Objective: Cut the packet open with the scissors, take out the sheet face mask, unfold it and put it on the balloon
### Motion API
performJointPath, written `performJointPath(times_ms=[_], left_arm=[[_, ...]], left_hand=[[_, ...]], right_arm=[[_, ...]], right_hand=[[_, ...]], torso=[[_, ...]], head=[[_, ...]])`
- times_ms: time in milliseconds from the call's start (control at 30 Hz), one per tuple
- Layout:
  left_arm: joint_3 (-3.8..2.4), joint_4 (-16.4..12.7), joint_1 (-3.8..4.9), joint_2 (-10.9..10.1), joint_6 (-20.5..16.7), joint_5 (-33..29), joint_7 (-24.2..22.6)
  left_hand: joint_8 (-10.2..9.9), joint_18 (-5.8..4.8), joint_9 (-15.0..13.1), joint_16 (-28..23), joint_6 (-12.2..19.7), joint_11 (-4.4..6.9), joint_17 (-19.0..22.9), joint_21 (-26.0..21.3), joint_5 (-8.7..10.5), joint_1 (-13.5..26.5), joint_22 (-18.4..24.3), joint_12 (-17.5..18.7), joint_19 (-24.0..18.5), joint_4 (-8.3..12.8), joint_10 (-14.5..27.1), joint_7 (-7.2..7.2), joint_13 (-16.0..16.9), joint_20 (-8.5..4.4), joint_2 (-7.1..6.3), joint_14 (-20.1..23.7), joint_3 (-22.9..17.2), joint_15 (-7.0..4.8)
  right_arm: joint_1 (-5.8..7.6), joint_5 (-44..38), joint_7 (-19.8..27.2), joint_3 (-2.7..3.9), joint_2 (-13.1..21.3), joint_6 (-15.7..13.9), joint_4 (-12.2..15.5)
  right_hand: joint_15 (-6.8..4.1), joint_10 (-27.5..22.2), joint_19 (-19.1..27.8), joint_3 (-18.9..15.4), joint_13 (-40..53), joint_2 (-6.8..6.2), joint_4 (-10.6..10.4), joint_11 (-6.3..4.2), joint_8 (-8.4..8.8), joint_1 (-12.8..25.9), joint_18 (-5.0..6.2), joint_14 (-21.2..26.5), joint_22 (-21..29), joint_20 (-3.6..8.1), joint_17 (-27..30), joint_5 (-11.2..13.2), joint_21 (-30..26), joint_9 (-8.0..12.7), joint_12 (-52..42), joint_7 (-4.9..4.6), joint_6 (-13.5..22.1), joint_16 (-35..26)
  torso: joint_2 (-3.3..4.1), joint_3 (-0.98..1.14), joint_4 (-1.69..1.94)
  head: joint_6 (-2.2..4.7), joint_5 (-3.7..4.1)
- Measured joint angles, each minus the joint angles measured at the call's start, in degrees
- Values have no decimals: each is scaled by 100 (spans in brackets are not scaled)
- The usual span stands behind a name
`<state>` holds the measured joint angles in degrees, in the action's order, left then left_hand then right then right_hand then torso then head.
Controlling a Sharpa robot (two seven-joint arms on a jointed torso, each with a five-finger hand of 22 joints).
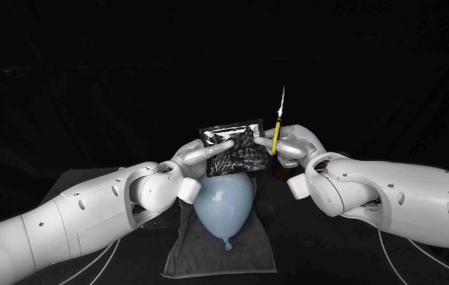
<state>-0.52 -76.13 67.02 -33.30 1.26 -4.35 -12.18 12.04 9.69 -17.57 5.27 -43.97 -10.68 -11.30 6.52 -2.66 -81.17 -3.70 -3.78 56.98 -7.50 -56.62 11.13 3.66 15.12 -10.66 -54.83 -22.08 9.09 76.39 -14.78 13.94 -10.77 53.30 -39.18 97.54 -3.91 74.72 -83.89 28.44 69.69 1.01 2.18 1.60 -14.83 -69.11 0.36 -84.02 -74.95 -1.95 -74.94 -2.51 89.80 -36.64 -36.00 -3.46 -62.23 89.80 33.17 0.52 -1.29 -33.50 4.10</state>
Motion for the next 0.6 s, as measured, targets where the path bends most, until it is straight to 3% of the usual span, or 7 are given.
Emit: performJointPath(times_ms=[133,233,367,600], left_arm=[[0,6,0,17,97,-17,-5],[0,3,-1,29,223,-64,-34],[0,-23,-2,36,438,-164,-107],[2,-45,-3,22,701,-340,-254]], left_hand=[[-32,-1,8,-24,89,163,12,-60,0,13,2,0,-37,-41,19,-89,0,36,-13,-7,67,-7],[-32,-1,8,-24,106,271,12,3,0,-33,-20,0,109,-41,-11,-112,0,-20,33,-7,66,-8],[-32,-3,-5,10,68,322,2,73,0,-139,-30,0,328,-15,-61,-150,0,-123,140,-141,41,-81],[-54,-6,-5,10,65,322,-22,124,0,-177,-31,1,551,0,-61,-174,-2,-199,178,-190,25,-131]], right_arm=[[2,0,1,20,-34,-38,-19],[4,0,3,33,-60,-61,-51],[4,0,5,41,-80,-72,-98],[4,-22,22,58,-76,-70,-163]], right_hand=[[0,0,0,0,1,6,0,0,0,7,0,0,1,0,4,0,0,-69,0,-2,2,-3],[0,0,0,1,2,7,0,0,0,8,0,0,2,0,4,0,0,-88,0,-7,7,-4],[1,0,1,1,2,7,0,0,0,41,0,0,4,-1,4,0,-1,-130,0,-9,10,-5],[1,0,1,9,2,5,8,0,2,68,0,0,4,-1,3,4,-3,-153,0,-11,12,-20]], torso=[[0,-2,1],[1,-3,3],[2,-3,4],[3,-3,5]], head=[[9,-6],[25,-18],[42,-24],[57,-24]])
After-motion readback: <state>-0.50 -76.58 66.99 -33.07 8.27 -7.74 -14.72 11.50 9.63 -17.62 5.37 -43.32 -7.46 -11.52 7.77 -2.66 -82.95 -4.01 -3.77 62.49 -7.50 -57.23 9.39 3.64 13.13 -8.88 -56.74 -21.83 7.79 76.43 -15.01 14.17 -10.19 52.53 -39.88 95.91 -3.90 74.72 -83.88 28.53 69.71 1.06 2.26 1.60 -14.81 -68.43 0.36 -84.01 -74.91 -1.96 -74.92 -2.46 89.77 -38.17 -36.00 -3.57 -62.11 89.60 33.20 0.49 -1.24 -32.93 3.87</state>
